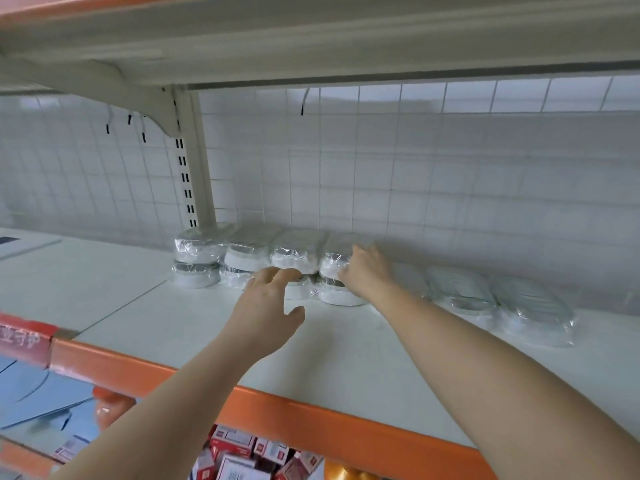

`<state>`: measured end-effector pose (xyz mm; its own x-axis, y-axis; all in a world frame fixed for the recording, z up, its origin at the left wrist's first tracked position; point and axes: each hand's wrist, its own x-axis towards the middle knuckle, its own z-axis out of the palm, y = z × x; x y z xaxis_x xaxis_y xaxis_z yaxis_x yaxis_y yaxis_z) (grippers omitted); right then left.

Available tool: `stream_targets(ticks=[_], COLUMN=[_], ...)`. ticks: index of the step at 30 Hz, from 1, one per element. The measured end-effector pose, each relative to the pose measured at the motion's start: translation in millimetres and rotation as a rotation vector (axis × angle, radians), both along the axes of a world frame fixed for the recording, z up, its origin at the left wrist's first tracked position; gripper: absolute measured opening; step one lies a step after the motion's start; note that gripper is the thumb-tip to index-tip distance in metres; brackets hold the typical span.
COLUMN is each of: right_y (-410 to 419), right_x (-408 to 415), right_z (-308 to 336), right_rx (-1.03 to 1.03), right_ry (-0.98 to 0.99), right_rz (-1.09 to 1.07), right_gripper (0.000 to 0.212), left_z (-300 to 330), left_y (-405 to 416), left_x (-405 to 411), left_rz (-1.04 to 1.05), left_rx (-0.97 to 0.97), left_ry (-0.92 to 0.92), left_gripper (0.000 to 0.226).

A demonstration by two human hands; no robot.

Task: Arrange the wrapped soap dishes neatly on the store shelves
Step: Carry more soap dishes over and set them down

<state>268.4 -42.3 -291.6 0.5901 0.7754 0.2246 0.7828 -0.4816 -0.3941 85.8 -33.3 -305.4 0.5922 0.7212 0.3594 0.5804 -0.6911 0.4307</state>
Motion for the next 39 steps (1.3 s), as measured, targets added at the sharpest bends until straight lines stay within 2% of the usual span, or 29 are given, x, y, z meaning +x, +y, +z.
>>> stream_targets(ticks=[3,5,8,12,16,24,29,34,39], right_y=[-13,-35,-82,-175,-308,-627,-796,-901,-959], right_x=[9,19,44,94,142,226,255,297,358], right_z=[7,18,36,51,73,90,94,84,73], right_rx=[-0.025,0.004,-0.107,-0.244,-0.263,-0.307,-0.252,-0.177,-0.158], right_ry=[0.045,0.004,-0.076,-0.114,-0.1,-0.128,0.008,0.053,0.062], right_rz=[0.053,0.066,0.059,-0.066,-0.205,-0.548,-0.669,-0.755,-0.804], right_gripper=[0.051,0.058,0.059,0.06,0.073,0.062,0.067,0.068,0.067], left_z=[6,14,29,49,63,78,76,78,73], left_y=[-4,-13,-37,-97,-192,-456,-612,-710,-774], left_x=[15,32,70,129,192,322,393,461,546], left_rz=[0.001,-0.019,-0.087,-0.207,-0.369,-0.688,-0.888,-0.997,-1.043], left_rx=[0.027,0.025,0.042,0.04,0.063,0.13,0.111,0.123,0.117], left_ry=[-0.013,-0.016,-0.012,-0.017,0.007,0.005,0.04,0.051,0.056], left_gripper=[0.053,0.054,0.059,0.063,0.062,0.059,0.061,0.061,0.061])
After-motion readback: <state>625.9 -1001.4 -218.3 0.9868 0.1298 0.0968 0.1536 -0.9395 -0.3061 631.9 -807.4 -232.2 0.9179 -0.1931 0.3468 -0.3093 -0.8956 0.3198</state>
